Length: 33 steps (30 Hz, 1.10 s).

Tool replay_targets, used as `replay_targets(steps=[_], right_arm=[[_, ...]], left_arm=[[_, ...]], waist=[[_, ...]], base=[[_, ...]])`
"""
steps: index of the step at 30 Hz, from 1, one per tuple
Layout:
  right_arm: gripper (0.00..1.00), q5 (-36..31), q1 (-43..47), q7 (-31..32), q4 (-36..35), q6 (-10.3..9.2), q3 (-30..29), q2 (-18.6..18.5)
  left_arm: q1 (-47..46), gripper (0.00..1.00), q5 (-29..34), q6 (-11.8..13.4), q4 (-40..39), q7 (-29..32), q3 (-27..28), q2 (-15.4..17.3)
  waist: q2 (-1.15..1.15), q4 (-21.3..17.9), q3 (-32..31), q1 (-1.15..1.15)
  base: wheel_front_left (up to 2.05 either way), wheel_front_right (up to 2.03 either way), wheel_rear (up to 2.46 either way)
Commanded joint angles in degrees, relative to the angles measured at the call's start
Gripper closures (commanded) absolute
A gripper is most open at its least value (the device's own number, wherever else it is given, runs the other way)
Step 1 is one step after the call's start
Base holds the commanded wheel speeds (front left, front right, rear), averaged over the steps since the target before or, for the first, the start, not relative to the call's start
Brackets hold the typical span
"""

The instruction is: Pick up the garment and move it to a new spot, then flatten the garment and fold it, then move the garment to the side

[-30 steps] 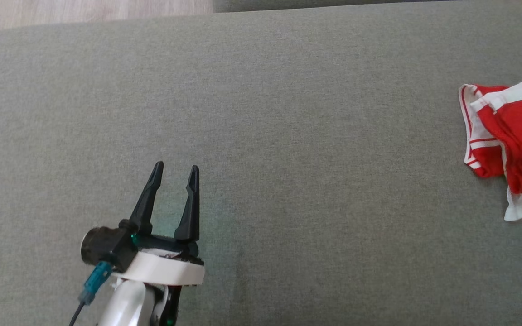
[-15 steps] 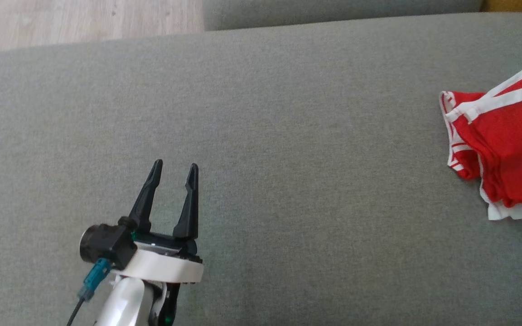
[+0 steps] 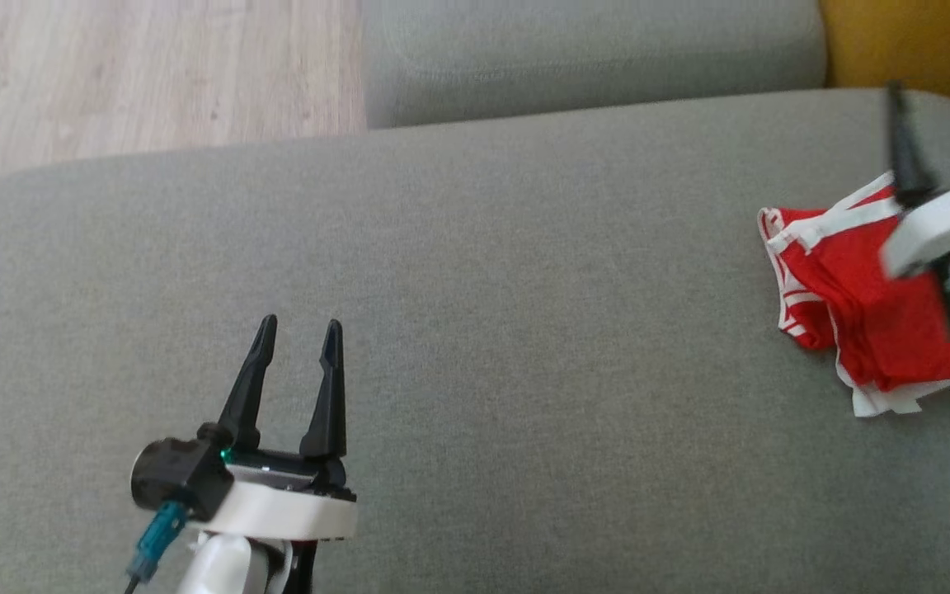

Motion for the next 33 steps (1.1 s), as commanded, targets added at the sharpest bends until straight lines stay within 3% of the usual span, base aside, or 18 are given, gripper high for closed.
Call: replay_targets(steps=[1,3,5,6,13,15,20,23,33], right_arm=[[0.0,-0.4,2.1,-1.2,-4.0,-0.04,-0.4,1.4],[0.0,-0.5,3.6,-1.4,-5.9,-0.04,-1.1,2.8],[0.0,-0.9,8.8,-2.0,-11.2,-0.04,-2.5,6.9],[0.0,-0.9,8.8,-2.0,-11.2,-0.04,-2.5,6.9],[0.0,-3.2,23.4,-4.1,-18.5,-0.04,-6.2,16.8],[0.0,-3.3,26.5,-4.5,-18.8,-0.04,-7.6,18.1],[0.0,-3.8,32.9,-5.1,-19.4,-0.04,-8.5,19.4],[0.0,-0.8,34.9,-5.1,-20.9,-0.04,-8.6,19.5],[0.0,0.4,36.7,-5.2,-24.2,-0.04,-8.2,19.5]], left_arm=[[-1.0,0.0,0.1,0.4,-2.4,-0.5,2.4,0.1],[-0.7,0.0,0.1,0.5,-2.6,-0.5,2.5,0.1],[0.0,0.0,0.0,0.6,-2.9,-0.5,2.6,0.1],[0.0,0.0,0.0,0.6,-2.9,-0.5,2.6,0.1],[1.7,0.0,0.3,0.8,-3.5,-0.5,3.0,0.1],[2.5,0.0,0.1,0.7,-3.5,-0.5,3.1,0.1],[4.4,0.0,-0.4,0.9,-2.7,-0.5,4.1,0.1],[5.5,0.0,-0.4,1.2,-2.5,-0.5,4.5,0.1],[6.4,0.0,-0.7,1.3,-4.0,-0.5,5.5,0.1]], waist=[[0.0,-0.1,-1.1,0.01],[0.0,0.0,-1.5,0.01],[0.0,0.1,-2.2,0.01],[0.0,0.1,-2.2,0.01],[0.0,1.0,-3.1,0.01],[0.0,1.2,-3.3,0.01],[0.0,1.5,-3.9,0.01],[0.0,1.4,-4.0,0.01],[0.0,1.2,-4.3,0.01]], base=[[0.0,0.0,0.0],[0.0,0.0,0.0],[0.0,0.0,0.0],[0.0,0.0,0.0],[0.0,0.0,0.0],[0.0,0.0,0.0],[0.0,0.0,0.0],[0.0,0.0,0.0],[0.0,0.0,0.0]])
